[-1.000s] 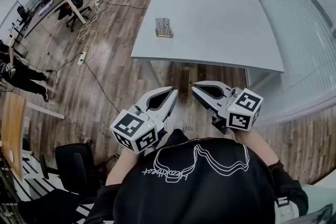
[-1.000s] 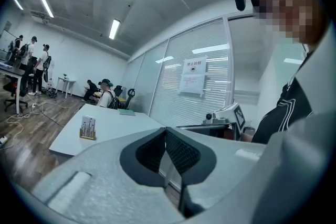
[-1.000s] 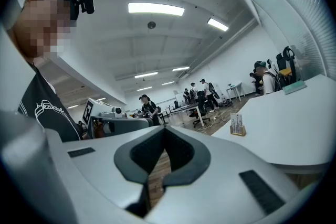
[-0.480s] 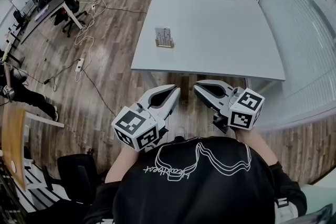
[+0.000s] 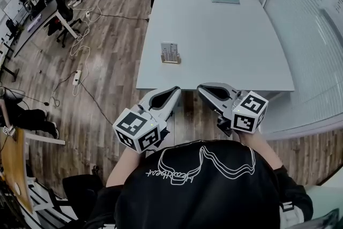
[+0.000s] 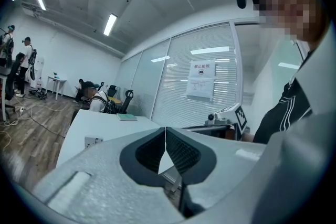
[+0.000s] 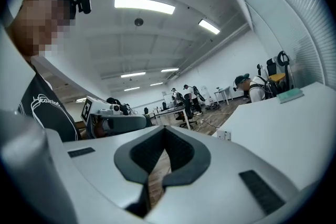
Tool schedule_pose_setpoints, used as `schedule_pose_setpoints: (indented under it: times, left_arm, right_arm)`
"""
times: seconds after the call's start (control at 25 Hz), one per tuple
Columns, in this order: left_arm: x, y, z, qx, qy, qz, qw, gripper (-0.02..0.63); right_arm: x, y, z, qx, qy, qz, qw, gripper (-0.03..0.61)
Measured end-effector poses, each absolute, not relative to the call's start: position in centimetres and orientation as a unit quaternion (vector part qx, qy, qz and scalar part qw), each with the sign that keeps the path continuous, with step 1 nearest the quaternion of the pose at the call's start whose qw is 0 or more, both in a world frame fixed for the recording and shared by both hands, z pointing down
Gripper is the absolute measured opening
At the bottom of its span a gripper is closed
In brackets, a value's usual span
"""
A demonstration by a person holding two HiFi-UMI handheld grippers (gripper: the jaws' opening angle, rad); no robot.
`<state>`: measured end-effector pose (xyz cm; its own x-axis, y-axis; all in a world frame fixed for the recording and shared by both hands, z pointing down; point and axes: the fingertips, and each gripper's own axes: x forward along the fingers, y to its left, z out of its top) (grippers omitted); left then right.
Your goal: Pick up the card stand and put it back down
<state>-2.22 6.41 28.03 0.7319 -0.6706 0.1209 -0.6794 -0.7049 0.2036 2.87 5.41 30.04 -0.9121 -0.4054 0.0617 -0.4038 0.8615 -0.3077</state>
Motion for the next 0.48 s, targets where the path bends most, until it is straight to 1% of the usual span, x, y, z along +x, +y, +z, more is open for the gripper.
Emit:
schedule_pose_setpoints:
  times: [0.08, 0.36, 0.48]
  left_arm:
    - [-3.3, 5.1, 28.3, 0.924, -0.362, 0.021, 0.12, 0.015]
    - [-5.3, 1.3, 30.8, 0.926, -0.35, 0.048, 0.13, 0.015]
    - [-5.8, 0.4, 32.0, 0.924, -0.354, 0.056, 0.134, 0.015]
  right_arm:
    - [1.9, 4.2, 30.3, -0.219, 0.964, -0.148, -0.011, 0.009]
    - [-0.1, 0.7, 31.3, -0.239, 0.958, -0.153, -0.021, 0.009]
    - [-0.4, 0.4, 32.3, -0.247, 0.958, -0.136, -0.047, 0.009]
